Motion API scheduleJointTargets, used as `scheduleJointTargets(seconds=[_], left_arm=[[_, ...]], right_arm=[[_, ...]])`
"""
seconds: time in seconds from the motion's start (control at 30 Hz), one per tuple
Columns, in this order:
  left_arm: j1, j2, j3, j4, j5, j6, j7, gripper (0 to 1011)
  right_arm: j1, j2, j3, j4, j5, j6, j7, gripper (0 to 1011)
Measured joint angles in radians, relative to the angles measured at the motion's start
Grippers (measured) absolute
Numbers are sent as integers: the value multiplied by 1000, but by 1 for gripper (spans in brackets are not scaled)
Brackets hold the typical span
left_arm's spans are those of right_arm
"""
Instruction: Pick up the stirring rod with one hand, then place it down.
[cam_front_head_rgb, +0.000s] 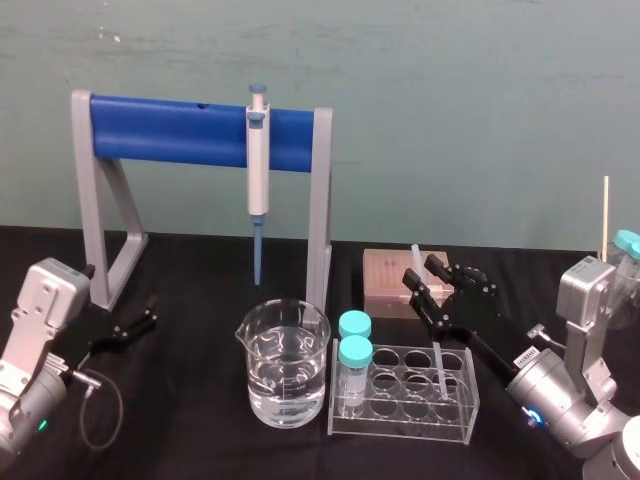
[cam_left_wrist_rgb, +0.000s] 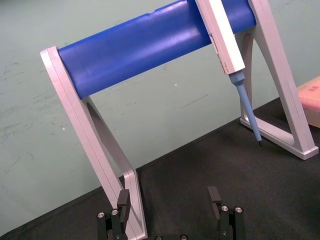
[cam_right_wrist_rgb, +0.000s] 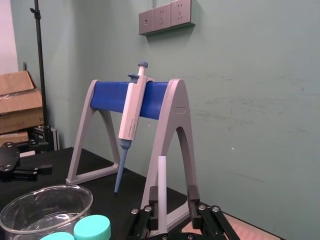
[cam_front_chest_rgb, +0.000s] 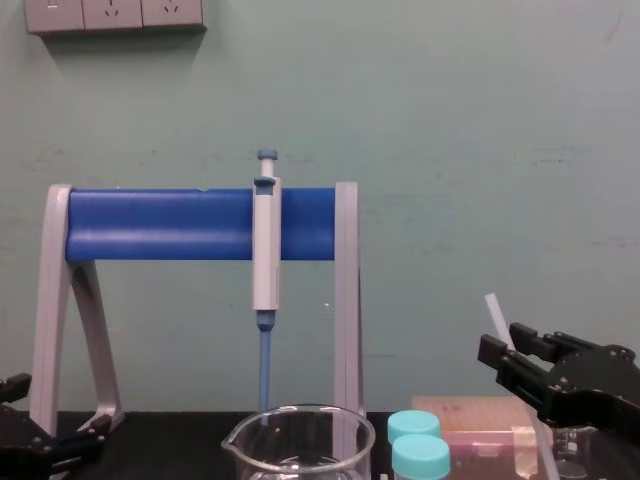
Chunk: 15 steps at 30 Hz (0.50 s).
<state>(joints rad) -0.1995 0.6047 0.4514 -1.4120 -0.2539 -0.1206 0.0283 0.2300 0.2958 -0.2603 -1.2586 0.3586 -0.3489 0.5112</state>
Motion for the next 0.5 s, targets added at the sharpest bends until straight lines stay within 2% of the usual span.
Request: scheduleJointTargets(seconds=[0.13,0.23,0.3,0.33,0.37,0.5], left_arm=[[0,0,0,0,0,0,0,1001],[0,0,0,0,0,0,0,1000],[0,0,0,0,0,0,0,1000],[0,0,0,0,0,0,0,1000],[0,0,0,0,0,0,0,1000],[0,0,0,0,0,0,0,1000]], right_arm=[[0,0,0,0,0,0,0,469],[0,0,0,0,0,-1,0,599],[0,0,0,0,0,-1,0,638],[0,0,0,0,0,-1,0,698],[0,0,0,0,0,-1,0,698],[0,0,0,0,0,-1,0,830]])
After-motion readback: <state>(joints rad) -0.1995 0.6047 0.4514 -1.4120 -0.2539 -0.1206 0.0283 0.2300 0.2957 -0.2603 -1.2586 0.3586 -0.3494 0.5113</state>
